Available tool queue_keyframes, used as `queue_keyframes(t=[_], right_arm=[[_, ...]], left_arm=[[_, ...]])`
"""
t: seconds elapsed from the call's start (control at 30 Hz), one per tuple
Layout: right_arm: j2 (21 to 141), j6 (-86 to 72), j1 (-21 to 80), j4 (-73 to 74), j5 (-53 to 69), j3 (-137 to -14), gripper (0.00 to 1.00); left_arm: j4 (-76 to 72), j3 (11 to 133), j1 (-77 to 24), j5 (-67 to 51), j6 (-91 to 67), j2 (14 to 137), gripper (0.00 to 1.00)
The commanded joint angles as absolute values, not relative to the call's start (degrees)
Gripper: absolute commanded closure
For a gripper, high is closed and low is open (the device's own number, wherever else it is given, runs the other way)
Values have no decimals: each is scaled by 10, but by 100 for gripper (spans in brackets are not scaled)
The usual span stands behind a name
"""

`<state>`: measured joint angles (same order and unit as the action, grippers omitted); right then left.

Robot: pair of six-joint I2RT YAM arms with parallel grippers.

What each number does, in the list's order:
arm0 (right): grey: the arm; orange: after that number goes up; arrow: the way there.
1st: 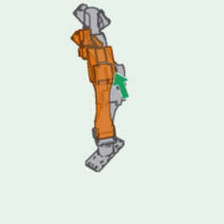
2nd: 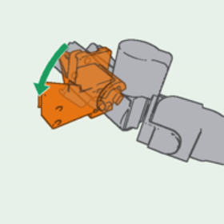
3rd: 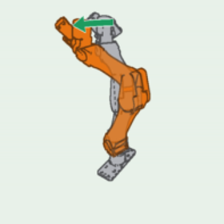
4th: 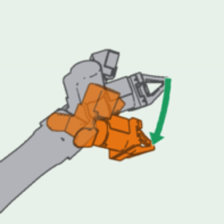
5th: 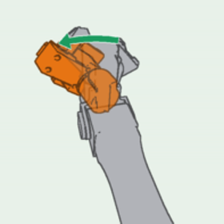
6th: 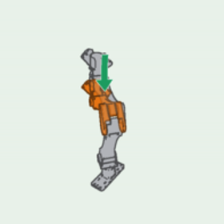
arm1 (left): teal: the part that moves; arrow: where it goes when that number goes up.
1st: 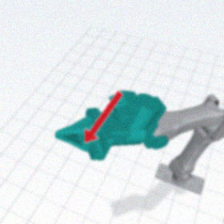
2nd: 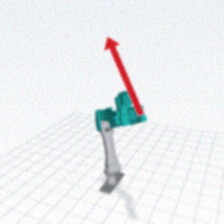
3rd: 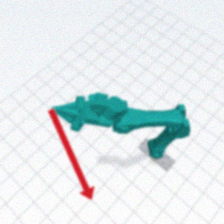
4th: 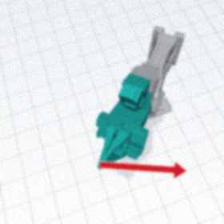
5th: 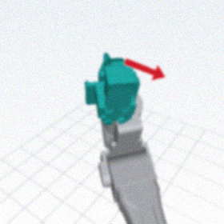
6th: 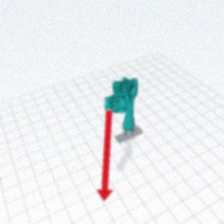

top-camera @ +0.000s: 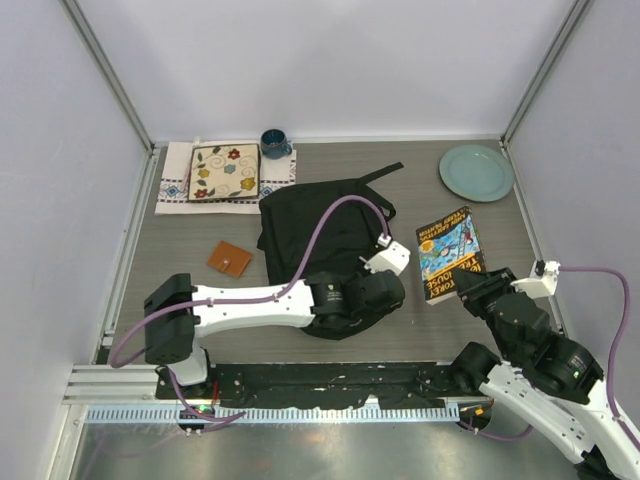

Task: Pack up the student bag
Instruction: Place the book in the student bag.

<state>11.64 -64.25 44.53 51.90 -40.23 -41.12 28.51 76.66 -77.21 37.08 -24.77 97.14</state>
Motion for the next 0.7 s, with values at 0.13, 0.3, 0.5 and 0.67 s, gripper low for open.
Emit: queue_keyframes(t=[0.13,0.3,0.5,0.67], right_arm=[[24,-697,446,483,-261,-384,100],[14,-690,446,497,-238,-403,100],[77,-657,446,438,-88,-410,100],[99,-678,446,335,61,-352,100]], left_arm=[[307,787,-702,381,-256,854,100],[297,788,-656,347,-270,807,100],[281,803,-633,326,-260,796,100],[282,842,-633,308,-258,823,100]])
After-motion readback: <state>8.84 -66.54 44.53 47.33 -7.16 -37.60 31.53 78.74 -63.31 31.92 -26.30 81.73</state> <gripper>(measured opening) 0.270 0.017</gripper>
